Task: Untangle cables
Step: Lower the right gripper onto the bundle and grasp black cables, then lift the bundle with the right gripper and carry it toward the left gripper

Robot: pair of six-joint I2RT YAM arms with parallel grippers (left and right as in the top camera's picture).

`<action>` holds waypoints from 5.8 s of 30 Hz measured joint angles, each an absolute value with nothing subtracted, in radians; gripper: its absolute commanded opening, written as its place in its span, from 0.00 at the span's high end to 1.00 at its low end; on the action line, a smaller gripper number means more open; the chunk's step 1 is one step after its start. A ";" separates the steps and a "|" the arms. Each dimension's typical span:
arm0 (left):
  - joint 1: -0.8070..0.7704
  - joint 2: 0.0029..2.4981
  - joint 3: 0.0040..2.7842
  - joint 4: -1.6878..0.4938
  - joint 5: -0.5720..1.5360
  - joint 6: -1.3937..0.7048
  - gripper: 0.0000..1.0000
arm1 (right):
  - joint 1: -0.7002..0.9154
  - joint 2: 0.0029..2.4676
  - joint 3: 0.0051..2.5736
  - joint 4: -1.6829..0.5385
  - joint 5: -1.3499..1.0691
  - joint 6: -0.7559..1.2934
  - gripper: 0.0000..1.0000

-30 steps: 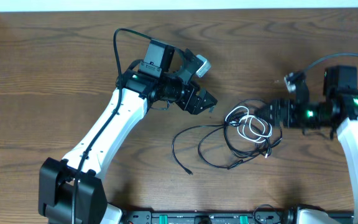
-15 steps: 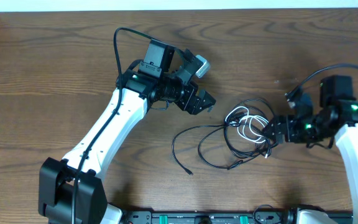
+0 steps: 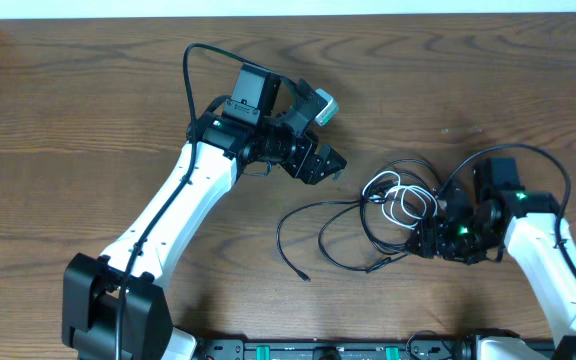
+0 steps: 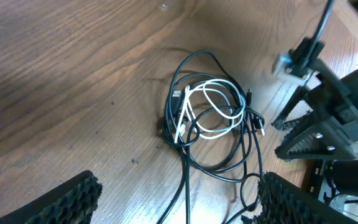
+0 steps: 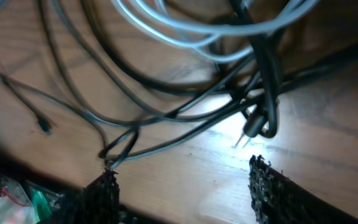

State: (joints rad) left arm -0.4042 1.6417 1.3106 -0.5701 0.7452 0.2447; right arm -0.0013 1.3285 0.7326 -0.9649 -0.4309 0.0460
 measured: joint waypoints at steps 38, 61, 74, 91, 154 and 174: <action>-0.404 1.642 1.311 -0.571 0.745 0.263 0.18 | -0.002 1.329 0.586 -0.666 -0.298 -0.022 0.98; -0.404 1.642 1.311 -0.580 0.744 0.263 0.18 | -0.001 1.328 0.577 -0.377 -0.101 0.292 0.99; -0.404 1.642 1.311 -0.580 0.751 0.266 0.30 | 0.097 1.329 0.577 -0.178 -0.123 0.594 0.99; -0.404 1.642 1.311 -0.613 0.788 0.267 0.46 | 0.326 1.329 0.577 -0.113 -0.060 1.143 0.62; -0.404 1.642 1.311 -0.624 0.787 0.267 0.46 | 0.094 1.540 0.581 0.094 -0.428 0.317 0.75; -0.404 1.642 1.311 -0.624 0.787 0.267 0.47 | 0.080 1.540 0.581 0.023 -0.501 0.263 0.99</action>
